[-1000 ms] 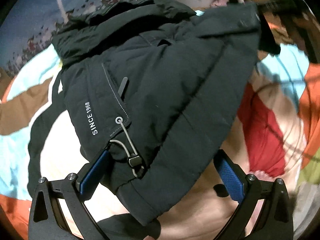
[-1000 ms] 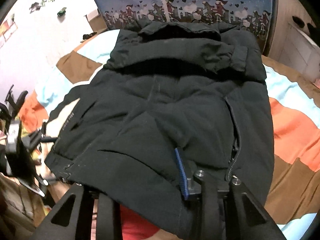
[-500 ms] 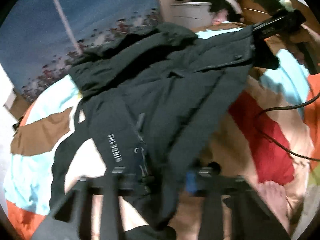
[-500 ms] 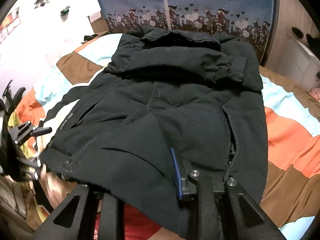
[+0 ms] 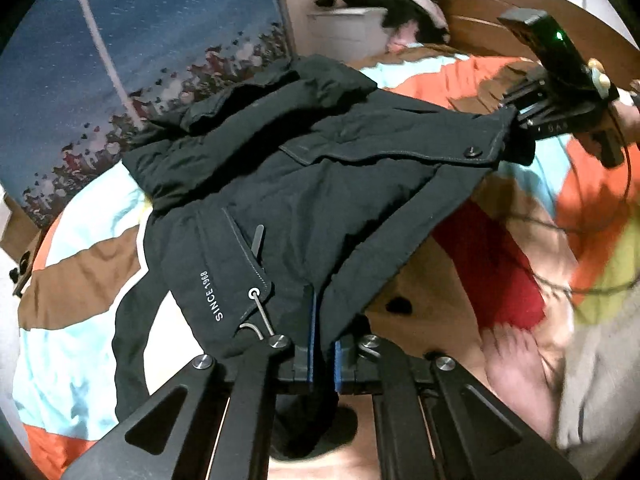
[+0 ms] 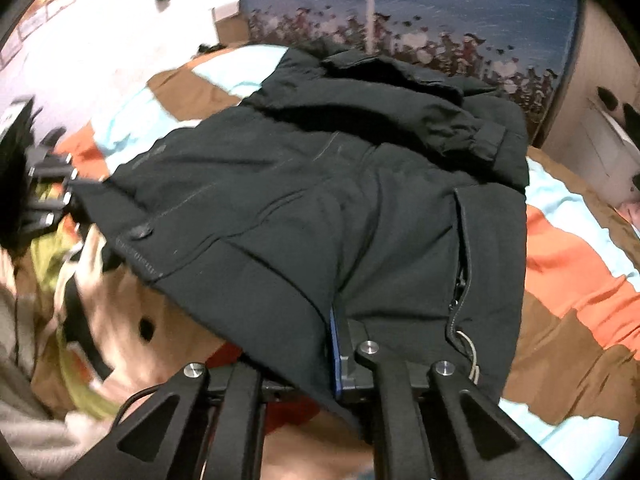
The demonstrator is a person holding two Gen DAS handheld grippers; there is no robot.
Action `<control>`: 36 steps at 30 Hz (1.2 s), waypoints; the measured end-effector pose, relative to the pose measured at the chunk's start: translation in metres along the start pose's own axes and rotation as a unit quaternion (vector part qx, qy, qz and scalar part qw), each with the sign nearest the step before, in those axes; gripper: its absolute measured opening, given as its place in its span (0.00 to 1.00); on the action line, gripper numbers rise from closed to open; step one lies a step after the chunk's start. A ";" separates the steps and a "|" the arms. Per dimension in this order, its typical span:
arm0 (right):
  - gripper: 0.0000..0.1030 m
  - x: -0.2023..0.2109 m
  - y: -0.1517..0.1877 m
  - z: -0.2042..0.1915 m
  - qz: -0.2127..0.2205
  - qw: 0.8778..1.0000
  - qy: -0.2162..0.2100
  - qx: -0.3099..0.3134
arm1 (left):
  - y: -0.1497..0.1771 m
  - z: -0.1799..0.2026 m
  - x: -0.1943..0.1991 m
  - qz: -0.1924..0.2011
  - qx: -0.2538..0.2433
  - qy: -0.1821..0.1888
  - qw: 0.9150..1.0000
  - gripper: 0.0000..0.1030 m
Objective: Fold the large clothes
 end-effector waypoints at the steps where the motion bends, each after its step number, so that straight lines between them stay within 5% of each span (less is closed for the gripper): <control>1: 0.09 0.002 0.000 -0.003 -0.007 1.000 -0.006 0.002 | 0.001 0.000 0.002 -0.005 -0.003 0.005 1.000 0.04; 8: 0.08 0.016 -0.037 -0.002 0.002 1.000 0.002 -0.003 | -0.028 -0.023 0.013 0.012 0.025 0.015 0.999 0.04; 16: 0.08 0.025 -0.110 0.026 0.038 0.998 0.018 -0.044 | -0.099 -0.085 0.024 0.077 0.075 -0.018 0.994 0.04; 25: 0.08 0.020 -0.180 0.057 0.089 0.993 0.074 -0.014 | -0.155 -0.158 0.011 0.118 0.116 -0.070 0.984 0.03; 36: 0.08 -0.026 -0.244 0.108 0.053 0.992 0.112 0.030 | -0.205 -0.215 -0.035 0.125 0.119 -0.125 0.977 0.02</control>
Point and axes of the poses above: each gripper's, at about its wrist camera, not at the fingertips, and x roughly against the way its jaws point, z to its right, y to its underside, the point moved 5 cm from there along -x, roughly the way its jaws point
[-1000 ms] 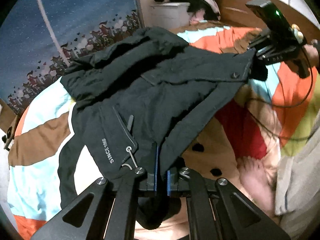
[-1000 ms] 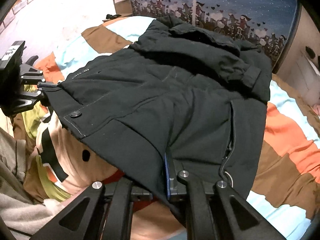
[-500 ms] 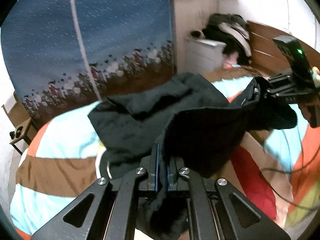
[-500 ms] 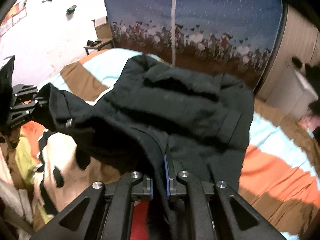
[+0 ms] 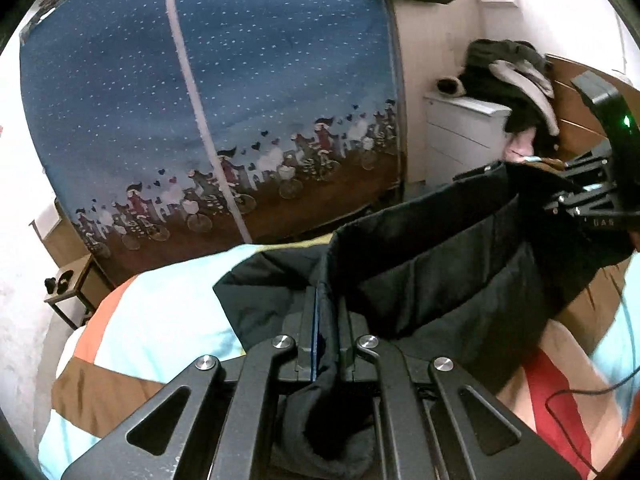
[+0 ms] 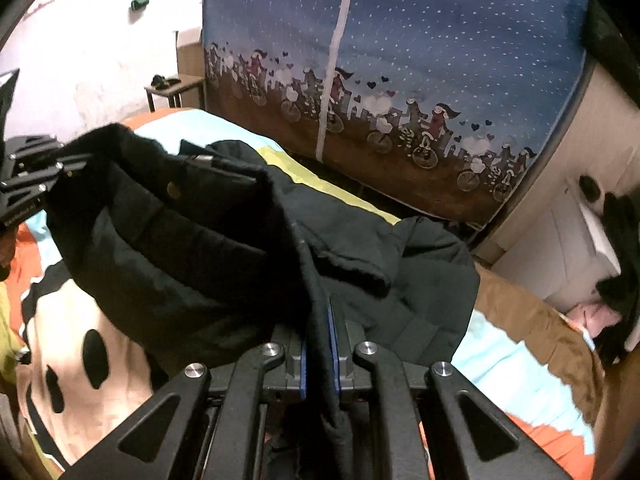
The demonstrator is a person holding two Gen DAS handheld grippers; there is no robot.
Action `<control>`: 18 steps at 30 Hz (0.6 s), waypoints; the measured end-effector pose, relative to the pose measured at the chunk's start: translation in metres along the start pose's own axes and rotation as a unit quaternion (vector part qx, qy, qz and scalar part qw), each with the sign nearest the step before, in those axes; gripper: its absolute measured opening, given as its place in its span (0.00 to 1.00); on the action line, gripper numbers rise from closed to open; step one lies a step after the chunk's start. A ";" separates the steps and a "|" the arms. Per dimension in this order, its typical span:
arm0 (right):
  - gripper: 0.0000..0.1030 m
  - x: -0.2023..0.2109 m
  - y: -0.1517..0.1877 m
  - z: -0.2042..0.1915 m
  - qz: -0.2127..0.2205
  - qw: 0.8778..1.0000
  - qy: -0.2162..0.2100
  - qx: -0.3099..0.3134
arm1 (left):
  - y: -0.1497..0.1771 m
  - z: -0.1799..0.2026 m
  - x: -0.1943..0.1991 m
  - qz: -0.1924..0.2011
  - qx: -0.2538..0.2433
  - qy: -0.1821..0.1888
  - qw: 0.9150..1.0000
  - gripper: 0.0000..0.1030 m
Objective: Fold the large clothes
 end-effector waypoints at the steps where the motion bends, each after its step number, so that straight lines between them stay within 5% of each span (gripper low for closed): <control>1: 0.08 -0.007 -0.004 0.004 -0.003 1.000 0.001 0.003 | -0.002 -0.004 -0.006 0.000 0.002 -0.004 1.000 0.02; 18: 0.12 -0.072 -0.024 0.029 0.003 1.000 0.030 0.008 | -0.014 -0.024 -0.089 -0.030 -0.008 -0.053 0.998 0.02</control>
Point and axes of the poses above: each gripper's, at about its wrist camera, not at the fingertips, and x roughly against the way its jaws point, z to its right, y to its underside, the point moved 5 cm from there along -x, roughly the way its jaws point
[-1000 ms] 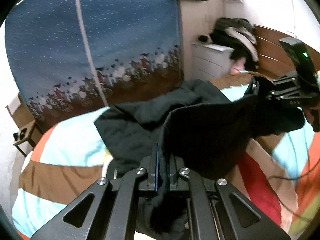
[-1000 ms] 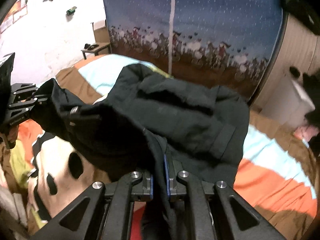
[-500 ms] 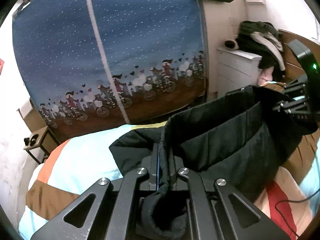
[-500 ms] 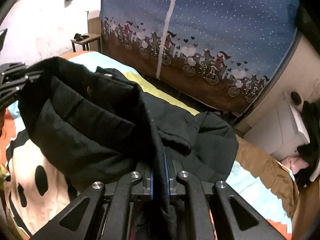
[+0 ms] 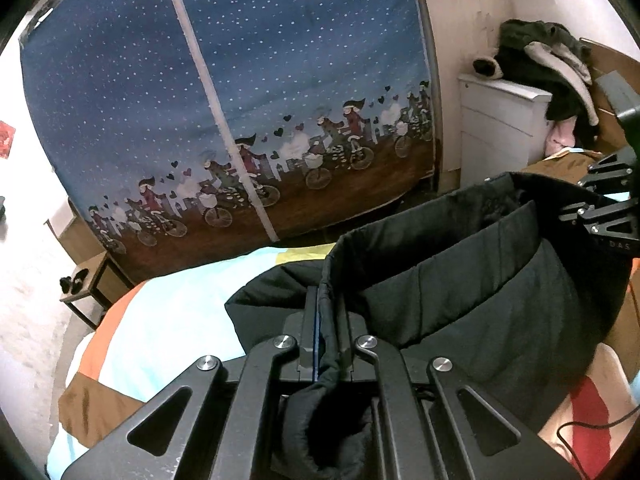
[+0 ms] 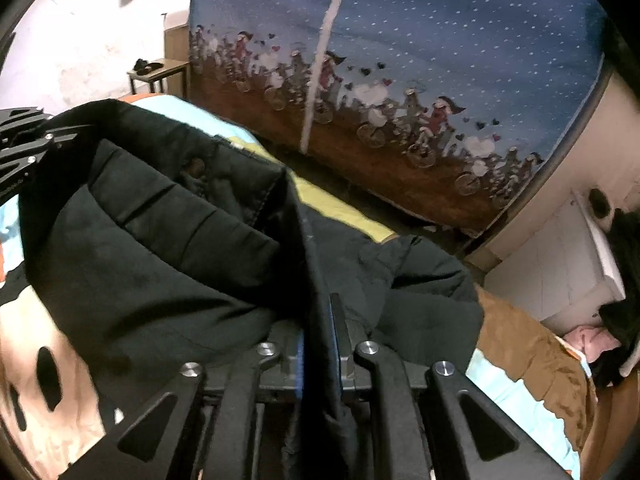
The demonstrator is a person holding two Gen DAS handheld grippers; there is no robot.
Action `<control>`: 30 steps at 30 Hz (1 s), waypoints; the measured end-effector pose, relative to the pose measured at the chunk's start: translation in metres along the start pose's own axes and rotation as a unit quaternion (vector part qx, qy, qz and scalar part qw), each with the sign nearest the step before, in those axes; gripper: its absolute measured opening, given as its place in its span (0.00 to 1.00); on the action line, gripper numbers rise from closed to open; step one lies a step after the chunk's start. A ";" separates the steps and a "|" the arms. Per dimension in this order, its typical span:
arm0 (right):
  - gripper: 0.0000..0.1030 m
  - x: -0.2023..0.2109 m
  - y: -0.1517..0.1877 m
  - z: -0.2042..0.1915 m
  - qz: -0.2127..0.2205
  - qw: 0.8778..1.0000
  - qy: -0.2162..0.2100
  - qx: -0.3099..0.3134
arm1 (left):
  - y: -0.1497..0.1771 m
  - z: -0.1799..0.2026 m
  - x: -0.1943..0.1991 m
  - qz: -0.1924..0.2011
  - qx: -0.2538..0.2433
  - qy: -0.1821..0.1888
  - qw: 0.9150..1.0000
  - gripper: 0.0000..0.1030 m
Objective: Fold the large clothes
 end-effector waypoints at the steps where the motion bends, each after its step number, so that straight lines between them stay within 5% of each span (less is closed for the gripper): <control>1: 0.13 -0.001 -0.002 0.001 0.006 1.000 0.003 -0.002 | 0.000 0.000 -0.003 -0.001 0.000 -0.003 1.000 0.02; 7: 0.14 -0.025 -0.010 0.007 0.010 1.000 0.023 0.002 | -0.003 0.002 -0.034 -0.007 -0.010 -0.035 0.999 0.02; 13: 0.29 -0.020 -0.016 0.023 0.026 0.999 0.033 -0.010 | 0.002 0.000 -0.078 -0.043 0.002 -0.053 0.998 0.02; 16: 0.48 0.009 -0.018 0.038 0.084 0.996 0.025 -0.029 | 0.003 -0.002 -0.084 -0.045 0.004 -0.056 0.997 0.02; 18: 0.73 0.028 -0.016 0.049 0.118 0.992 0.030 -0.037 | 0.004 -0.002 -0.086 -0.047 -0.002 -0.061 0.997 0.02; 20: 0.75 0.046 -0.006 0.056 0.149 0.987 0.029 -0.052 | 0.005 -0.001 -0.087 -0.052 -0.005 -0.060 0.997 0.02; 26: 0.81 0.044 0.039 0.035 0.126 0.992 0.028 -0.015 | 0.007 -0.008 -0.069 -0.041 0.036 -0.002 0.998 0.06; 30: 0.82 0.025 0.060 0.041 0.084 0.995 0.050 -0.028 | 0.005 -0.023 -0.051 -0.012 0.077 0.037 0.996 0.24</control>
Point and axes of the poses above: each gripper's, at about its wrist camera, not at the fingertips, and x roughly against the way its jaws point, z to its right, y to its underside, the point moved 5 cm from there along -x, roughly the way its jaws point
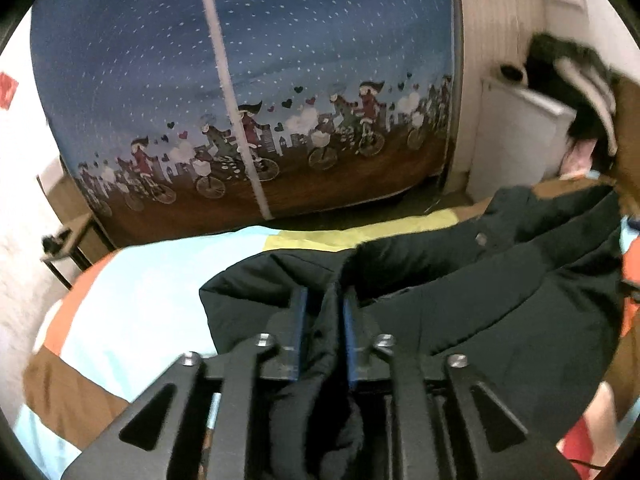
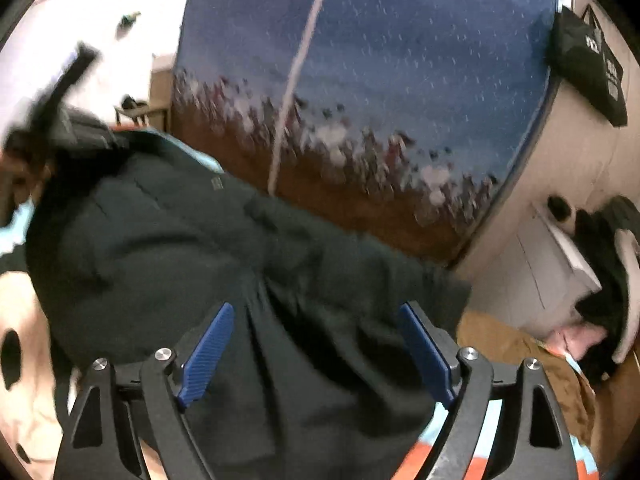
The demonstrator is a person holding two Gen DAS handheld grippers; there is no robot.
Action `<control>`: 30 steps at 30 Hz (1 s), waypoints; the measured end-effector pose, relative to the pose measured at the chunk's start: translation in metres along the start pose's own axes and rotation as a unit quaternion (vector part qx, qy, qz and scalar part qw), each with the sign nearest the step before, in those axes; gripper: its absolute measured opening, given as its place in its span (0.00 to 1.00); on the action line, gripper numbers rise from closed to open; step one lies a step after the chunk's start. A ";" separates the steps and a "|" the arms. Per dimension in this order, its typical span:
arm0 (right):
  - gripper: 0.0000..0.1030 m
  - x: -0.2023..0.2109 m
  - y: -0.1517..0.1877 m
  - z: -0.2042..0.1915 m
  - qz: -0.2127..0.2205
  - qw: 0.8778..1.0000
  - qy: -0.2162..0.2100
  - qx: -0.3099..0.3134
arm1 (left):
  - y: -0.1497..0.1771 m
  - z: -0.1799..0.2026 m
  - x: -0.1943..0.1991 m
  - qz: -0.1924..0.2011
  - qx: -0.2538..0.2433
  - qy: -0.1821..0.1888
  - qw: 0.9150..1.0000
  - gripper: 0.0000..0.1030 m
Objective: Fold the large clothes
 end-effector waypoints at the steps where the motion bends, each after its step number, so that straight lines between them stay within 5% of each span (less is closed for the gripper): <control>1: 0.82 0.000 0.002 0.005 0.002 1.000 0.004 -0.012 | -0.001 -0.002 0.005 0.005 0.006 0.008 1.000 0.29; 3: 0.82 -0.002 0.002 0.024 0.008 0.998 0.000 -0.063 | 0.000 -0.010 0.018 0.023 0.015 0.024 0.999 0.51; 4: 0.82 -0.004 0.003 0.032 0.008 0.996 -0.006 -0.083 | 0.000 -0.013 0.023 0.030 0.017 0.028 0.999 0.54; 9: 0.82 -0.027 0.008 0.048 -0.023 0.992 -0.019 -0.123 | 0.005 -0.027 0.035 0.021 0.027 0.065 0.997 0.55; 16: 0.82 -0.054 0.013 0.068 -0.032 0.977 -0.058 -0.201 | 0.021 -0.032 0.010 -0.021 0.020 0.050 0.998 0.55; 17: 0.79 -0.056 0.012 0.070 -0.029 0.975 -0.062 -0.209 | 0.021 -0.032 0.007 -0.020 0.023 0.048 0.998 0.53; 19: 0.56 -0.061 0.009 0.072 -0.028 0.971 -0.072 -0.225 | 0.020 -0.032 0.006 -0.011 0.031 0.046 0.998 0.26; 20: 0.40 -0.061 0.008 0.071 -0.027 0.970 -0.072 -0.229 | 0.020 -0.033 0.004 -0.013 0.033 0.042 0.998 0.20; 21: 0.08 -0.061 0.006 0.072 -0.026 0.970 -0.070 -0.230 | 0.018 -0.032 0.004 -0.013 0.035 0.034 0.999 0.16; 22: 0.02 -0.060 0.004 0.072 -0.023 0.970 -0.071 -0.230 | 0.017 -0.032 0.004 -0.011 0.035 0.031 0.999 0.14; 27: 0.02 -0.037 -0.027 0.078 0.045 0.972 -0.052 -0.224 | -0.001 -0.039 0.021 0.042 0.058 0.012 0.997 0.10; 30: 0.02 -0.039 -0.039 0.078 0.049 0.974 -0.050 -0.214 | -0.015 -0.040 0.021 0.054 0.059 0.000 0.997 0.10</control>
Point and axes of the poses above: each gripper's, at about its wrist camera, not at the fingertips, and x roughly against the way its jaws point, z to its right, y to its underside, the point moved 5 cm from there along -x, roughly the way its jaws point
